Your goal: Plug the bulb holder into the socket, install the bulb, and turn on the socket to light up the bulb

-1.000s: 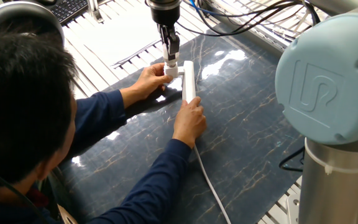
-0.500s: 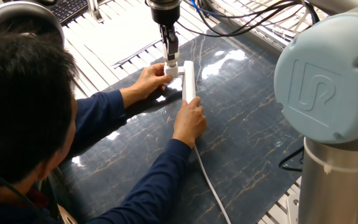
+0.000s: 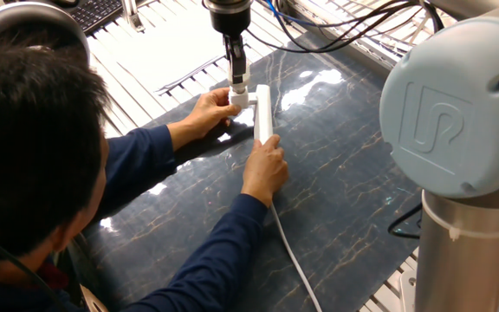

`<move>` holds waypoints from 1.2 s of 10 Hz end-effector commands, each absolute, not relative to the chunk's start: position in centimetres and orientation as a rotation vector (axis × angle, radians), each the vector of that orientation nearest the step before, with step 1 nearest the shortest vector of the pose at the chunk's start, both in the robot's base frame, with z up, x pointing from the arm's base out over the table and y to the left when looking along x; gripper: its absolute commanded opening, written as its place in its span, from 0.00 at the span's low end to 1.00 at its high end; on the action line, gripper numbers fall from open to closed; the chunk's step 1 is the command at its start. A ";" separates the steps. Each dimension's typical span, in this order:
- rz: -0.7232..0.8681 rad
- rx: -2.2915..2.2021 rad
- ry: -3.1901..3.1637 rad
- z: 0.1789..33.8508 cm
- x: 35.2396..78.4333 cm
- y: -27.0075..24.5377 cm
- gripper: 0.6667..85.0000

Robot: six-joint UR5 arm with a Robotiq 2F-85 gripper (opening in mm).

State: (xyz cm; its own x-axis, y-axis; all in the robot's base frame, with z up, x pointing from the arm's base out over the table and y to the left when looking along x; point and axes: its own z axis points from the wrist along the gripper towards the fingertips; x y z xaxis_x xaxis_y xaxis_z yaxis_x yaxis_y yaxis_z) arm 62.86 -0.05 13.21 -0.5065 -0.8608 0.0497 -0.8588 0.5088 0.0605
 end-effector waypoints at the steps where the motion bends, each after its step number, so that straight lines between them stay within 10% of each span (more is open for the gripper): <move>1: -0.071 1.444 -2.705 13.3 62.6 0.2 0.00; 12: -0.132 1.253 -2.772 13.4 62.0 0.9 0.00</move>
